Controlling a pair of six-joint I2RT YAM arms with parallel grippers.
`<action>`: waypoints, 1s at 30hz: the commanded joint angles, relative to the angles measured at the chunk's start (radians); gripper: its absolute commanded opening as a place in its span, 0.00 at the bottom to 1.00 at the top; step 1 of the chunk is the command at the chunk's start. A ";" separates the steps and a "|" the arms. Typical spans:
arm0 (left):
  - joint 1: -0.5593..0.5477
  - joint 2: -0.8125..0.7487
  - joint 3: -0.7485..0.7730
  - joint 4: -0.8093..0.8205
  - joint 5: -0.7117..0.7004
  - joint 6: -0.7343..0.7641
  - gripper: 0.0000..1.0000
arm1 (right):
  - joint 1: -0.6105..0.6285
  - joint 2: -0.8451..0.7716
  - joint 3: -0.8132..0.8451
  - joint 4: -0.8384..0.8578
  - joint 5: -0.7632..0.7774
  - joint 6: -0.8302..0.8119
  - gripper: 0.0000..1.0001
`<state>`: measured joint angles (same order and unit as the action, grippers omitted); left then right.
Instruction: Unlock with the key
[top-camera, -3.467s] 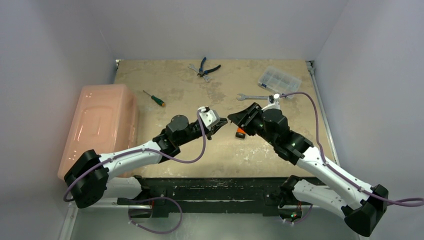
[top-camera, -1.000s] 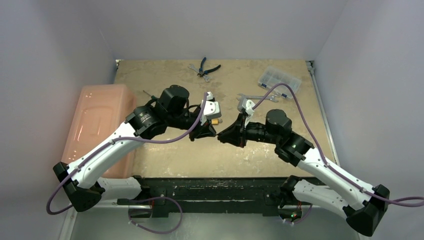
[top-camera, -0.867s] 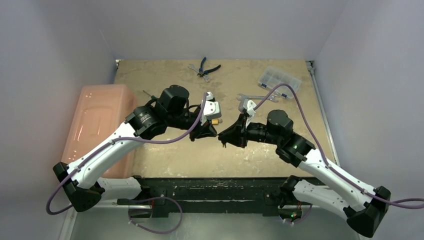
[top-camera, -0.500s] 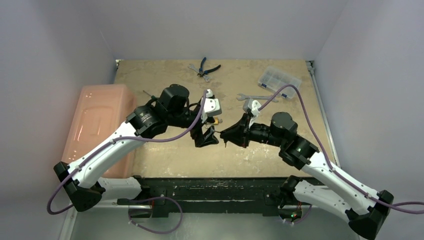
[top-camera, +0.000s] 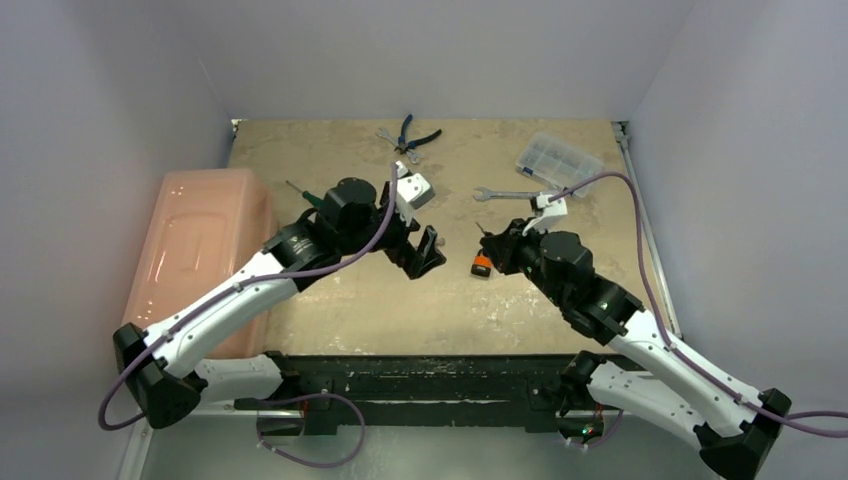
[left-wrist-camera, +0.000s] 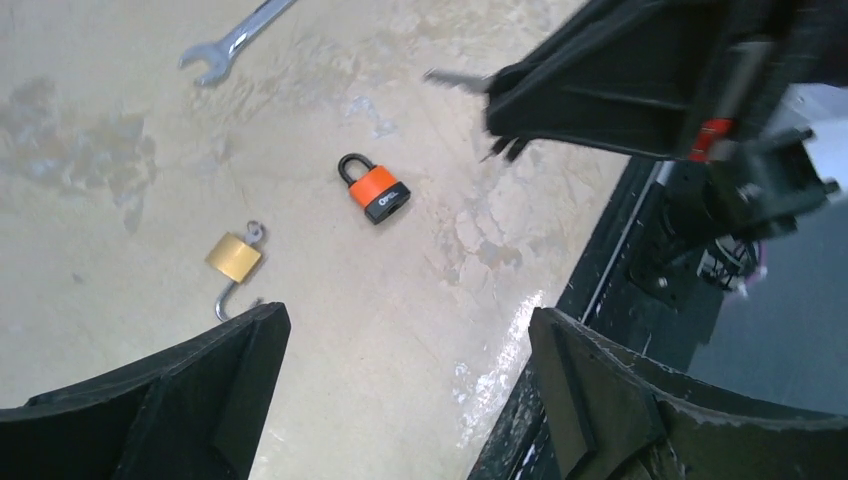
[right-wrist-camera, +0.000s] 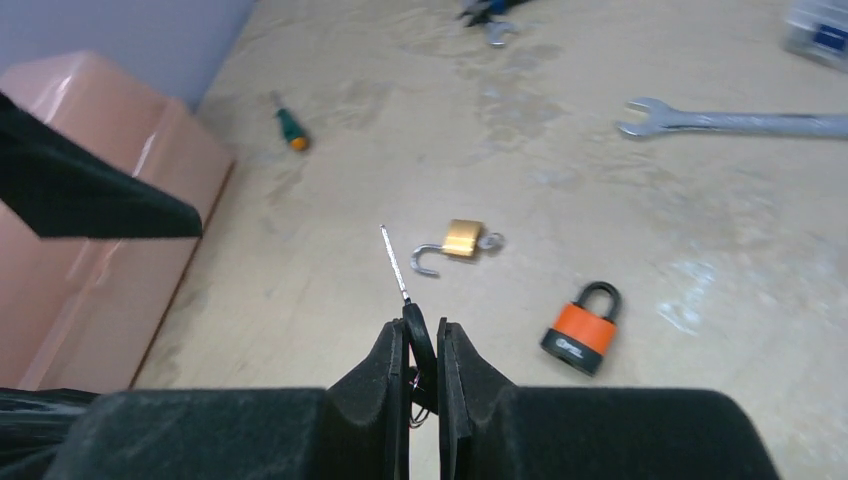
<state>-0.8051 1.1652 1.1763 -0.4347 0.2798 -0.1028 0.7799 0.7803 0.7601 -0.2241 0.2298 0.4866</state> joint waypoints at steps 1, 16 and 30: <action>0.006 0.098 -0.057 0.145 -0.149 -0.217 0.99 | 0.001 -0.026 0.008 -0.115 0.314 0.150 0.00; -0.081 0.661 0.229 0.068 -0.384 -0.504 0.77 | 0.001 -0.055 0.047 -0.312 0.497 0.318 0.00; -0.140 0.870 0.398 0.023 -0.493 -0.554 0.75 | 0.001 -0.082 0.032 -0.328 0.520 0.326 0.00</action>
<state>-0.9379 2.0224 1.5234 -0.4057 -0.1699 -0.6231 0.7792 0.7021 0.7643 -0.5613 0.7002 0.7948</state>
